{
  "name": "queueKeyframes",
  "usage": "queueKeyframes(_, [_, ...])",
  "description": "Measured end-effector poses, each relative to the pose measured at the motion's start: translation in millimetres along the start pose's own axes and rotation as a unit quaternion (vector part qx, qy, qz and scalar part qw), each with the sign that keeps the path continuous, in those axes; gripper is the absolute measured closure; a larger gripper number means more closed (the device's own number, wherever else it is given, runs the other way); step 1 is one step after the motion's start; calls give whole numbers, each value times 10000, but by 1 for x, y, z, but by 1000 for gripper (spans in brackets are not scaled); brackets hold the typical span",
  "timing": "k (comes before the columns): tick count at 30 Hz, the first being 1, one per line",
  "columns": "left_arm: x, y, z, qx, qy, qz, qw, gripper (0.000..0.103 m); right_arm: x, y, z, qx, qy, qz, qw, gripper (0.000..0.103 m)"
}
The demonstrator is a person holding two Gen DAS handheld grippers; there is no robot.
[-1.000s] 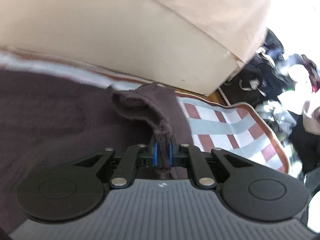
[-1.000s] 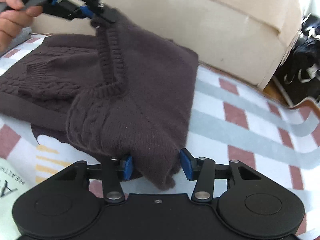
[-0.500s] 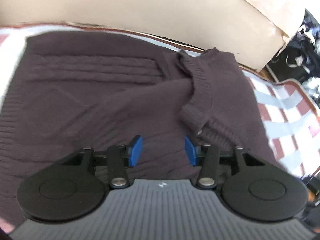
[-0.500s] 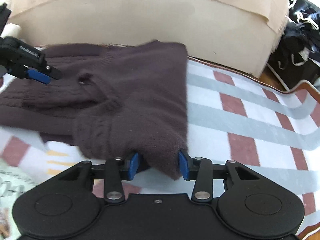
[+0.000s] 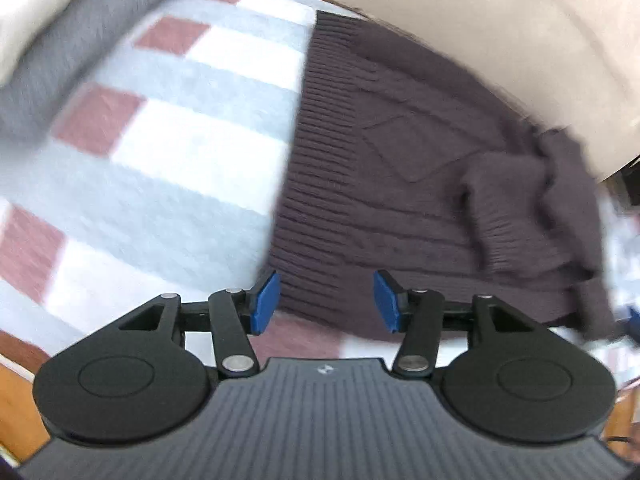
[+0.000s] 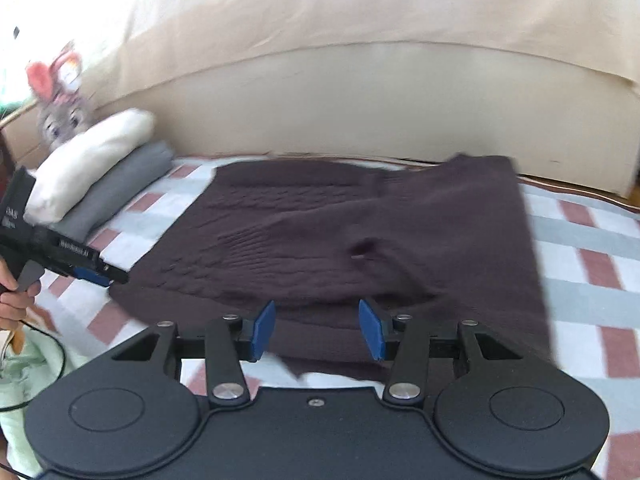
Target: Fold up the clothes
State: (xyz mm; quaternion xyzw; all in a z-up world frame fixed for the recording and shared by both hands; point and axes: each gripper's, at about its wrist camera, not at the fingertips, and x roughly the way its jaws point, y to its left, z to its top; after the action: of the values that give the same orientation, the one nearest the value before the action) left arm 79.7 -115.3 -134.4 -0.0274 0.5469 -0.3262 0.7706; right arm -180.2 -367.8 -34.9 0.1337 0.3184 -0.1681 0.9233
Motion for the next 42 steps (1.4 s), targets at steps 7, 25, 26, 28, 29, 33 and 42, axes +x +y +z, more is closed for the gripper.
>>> queueKeyframes(7, [1,17,-4,-346,98,112,9993,48,28,82,8,-990,342,217,9943,49])
queueKeyframes(25, [21,3,-11,-117,-12,445,9989,36,56,131,-5,-1664,761,249,9828,48])
queueKeyframes(26, [22,5,-10,-179,-56,421,9989,36,57,132,-6,-1679,765,246,9825,48])
queueKeyframes(28, [22,7,-9,-259,-159,416,9987,34,58,134,-6,-1685,772,259,9823,48])
queueKeyframes(29, [24,8,-8,-271,-225,420,9985,32,59,134,-5,-1682,772,275,9823,48])
queueKeyframes(33, [32,6,-4,-185,-517,357,9979,30,70,142,3,-1965,739,414,9768,48])
queueKeyframes(42, [-2,7,2,-99,-1157,-656,9911,95,79,153,20,-1961,361,1187,9727,46])
